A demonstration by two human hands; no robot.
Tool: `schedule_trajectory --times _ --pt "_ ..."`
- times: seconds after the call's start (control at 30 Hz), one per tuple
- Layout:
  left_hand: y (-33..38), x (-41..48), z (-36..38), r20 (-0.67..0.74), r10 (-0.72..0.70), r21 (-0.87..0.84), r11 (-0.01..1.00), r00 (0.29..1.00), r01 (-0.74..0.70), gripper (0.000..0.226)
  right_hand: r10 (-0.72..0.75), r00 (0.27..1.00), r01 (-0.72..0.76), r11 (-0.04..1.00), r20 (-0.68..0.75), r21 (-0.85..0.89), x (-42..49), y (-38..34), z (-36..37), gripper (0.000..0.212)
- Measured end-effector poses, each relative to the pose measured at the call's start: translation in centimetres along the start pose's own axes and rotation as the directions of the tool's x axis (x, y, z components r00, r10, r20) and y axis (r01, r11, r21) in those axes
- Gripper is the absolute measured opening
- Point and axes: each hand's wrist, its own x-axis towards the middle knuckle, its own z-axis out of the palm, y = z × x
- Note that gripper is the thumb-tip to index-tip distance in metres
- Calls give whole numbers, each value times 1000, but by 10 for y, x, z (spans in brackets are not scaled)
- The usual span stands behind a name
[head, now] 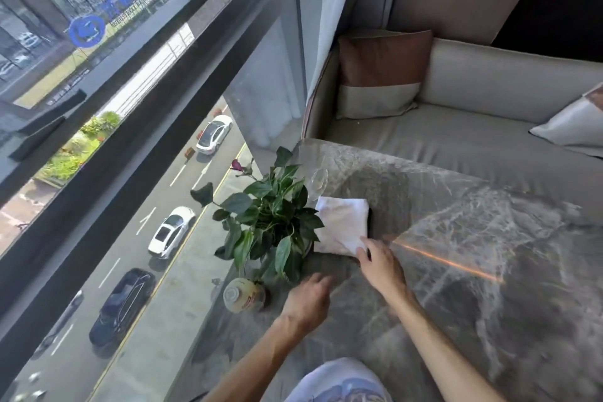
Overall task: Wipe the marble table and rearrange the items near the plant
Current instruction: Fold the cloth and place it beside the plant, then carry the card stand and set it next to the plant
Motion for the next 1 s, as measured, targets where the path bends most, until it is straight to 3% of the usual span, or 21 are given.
schedule_trajectory --times 0.17,0.3,0.47,0.6,0.8,1.0 --pt "-8 -33 17 13 -43 5 999 999 42 40 12 1000 -12 996 -2 86 -60 9 4 41" --pt "10 -45 37 79 -55 45 998 995 51 41 -11 1000 11 1000 -9 26 -101 39 10 45" --pt "61 -36 68 234 -62 183 983 970 19 45 72 996 -76 993 -54 -88 -157 109 -4 69" --pt "124 -20 93 313 2 246 966 950 -84 49 210 970 -222 972 -125 -84 -209 183 -37 77" --pt "251 -1 134 377 156 293 915 913 -277 53 396 873 -410 912 -283 14 -298 310 -102 77" --pt "395 10 186 366 190 289 908 911 -305 52 455 833 -452 888 -316 85 -356 451 -173 76"
